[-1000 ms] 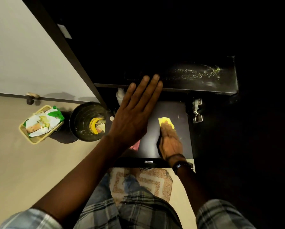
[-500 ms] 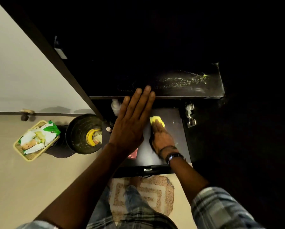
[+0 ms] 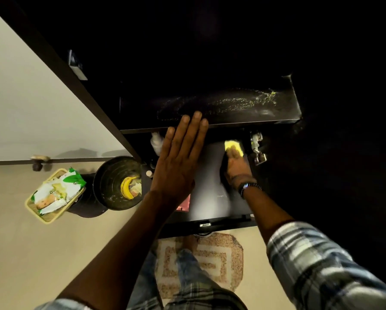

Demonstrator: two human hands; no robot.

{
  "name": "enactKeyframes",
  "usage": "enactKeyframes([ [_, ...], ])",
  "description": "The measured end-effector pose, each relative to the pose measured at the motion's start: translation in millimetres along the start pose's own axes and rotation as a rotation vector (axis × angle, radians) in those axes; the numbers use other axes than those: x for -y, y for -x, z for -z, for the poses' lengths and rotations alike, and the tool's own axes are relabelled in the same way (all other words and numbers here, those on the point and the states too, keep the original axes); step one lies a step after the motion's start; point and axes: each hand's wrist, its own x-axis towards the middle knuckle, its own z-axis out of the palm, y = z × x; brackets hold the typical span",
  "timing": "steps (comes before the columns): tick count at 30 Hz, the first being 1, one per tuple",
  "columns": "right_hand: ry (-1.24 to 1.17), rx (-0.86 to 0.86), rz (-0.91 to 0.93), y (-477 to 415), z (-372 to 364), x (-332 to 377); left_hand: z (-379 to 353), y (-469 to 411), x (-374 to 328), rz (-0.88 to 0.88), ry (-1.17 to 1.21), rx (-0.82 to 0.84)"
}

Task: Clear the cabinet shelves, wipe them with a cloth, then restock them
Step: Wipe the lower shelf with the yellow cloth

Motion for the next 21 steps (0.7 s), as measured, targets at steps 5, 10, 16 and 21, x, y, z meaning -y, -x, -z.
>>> enactKeyframes([
  [5, -0.077, 0.159, 0.087, 130, -52, -20, -5, 1, 2, 0.013, 0.008, -0.020],
  [10, -0.003, -0.009, -0.034, 104, -28, -53, -9, 1, 1, 0.010, 0.004, -0.017],
  [16, -0.123, -0.033, 0.002, 49, -38, 7, -12, 0, 1, 0.009, -0.023, -0.021],
  [21, -0.133, 0.038, 0.291, 139, -84, 22, -15, 0, 4, 0.010, -0.014, -0.038],
])
